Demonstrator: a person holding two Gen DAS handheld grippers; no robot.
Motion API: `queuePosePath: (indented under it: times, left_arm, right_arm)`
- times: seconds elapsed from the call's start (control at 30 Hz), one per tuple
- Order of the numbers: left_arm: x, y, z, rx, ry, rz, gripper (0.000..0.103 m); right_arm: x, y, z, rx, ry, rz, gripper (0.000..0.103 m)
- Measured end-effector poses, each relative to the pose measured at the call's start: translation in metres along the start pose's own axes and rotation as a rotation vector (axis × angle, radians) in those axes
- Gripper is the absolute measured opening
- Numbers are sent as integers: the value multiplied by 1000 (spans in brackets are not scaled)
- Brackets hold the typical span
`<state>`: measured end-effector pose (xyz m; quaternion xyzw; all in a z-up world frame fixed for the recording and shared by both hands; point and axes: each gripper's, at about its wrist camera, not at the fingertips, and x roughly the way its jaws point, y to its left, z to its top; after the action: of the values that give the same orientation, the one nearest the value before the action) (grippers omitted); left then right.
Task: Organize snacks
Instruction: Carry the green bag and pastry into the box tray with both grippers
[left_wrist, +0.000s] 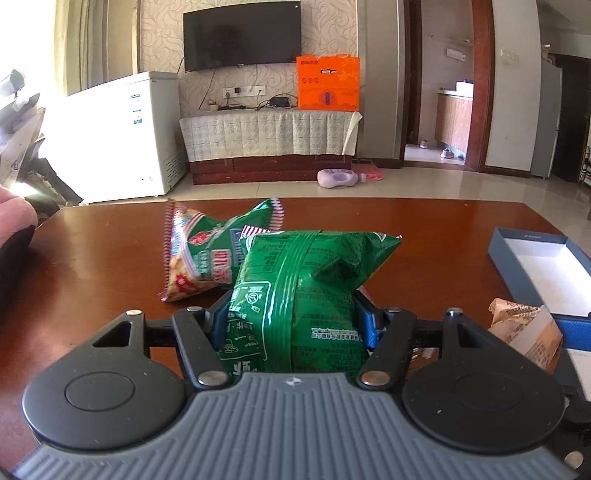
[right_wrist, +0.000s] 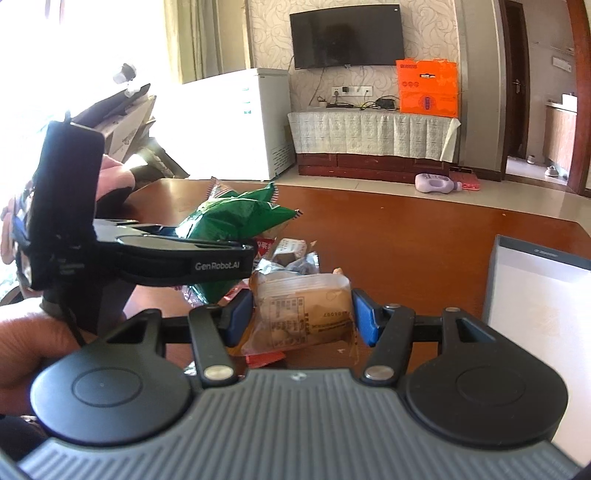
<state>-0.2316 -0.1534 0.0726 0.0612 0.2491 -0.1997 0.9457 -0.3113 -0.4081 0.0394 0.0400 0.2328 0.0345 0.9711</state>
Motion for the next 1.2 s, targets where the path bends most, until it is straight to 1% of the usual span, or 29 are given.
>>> queuePosePath:
  times: [0.47,0.57,0.73,0.87,0.93,1.0,1.07,1.13,1.2]
  left_arm:
    - [-12,-75,9,73,-51,-87,69]
    - [-14,-93,12,81,-56,-120,69]
    - [-17,-128,14,112,-72,-182,69]
    - [-14,-155,16,128,-72,-235,69]
    - [-10,-172,18,152,-86,-255,69]
    - [-3,-189,21,173,-87,-298,70]
    - [5,-208,22,192,-74,-361,70]
    - [13,-227,21,222,-65,-401,70]
    - [26,-246,19,233,-24,-455,70]
  right_arm:
    - [-37,-47,-8,40,-26,-93,61]
    - [-47,-61,-12,43,-26,-129,61]
    - [-61,-90,-20,91,-23,-203,61]
    - [-65,-110,-27,135,0,-257,61]
    - [-63,-115,-29,138,19,-279,61]
    - [-63,-121,-35,143,43,-301,61]
    - [-58,-125,-37,156,72,-319,61]
    - [-54,-130,-39,169,96,-333,61]
    - [-51,-134,-40,178,113,-342,61]
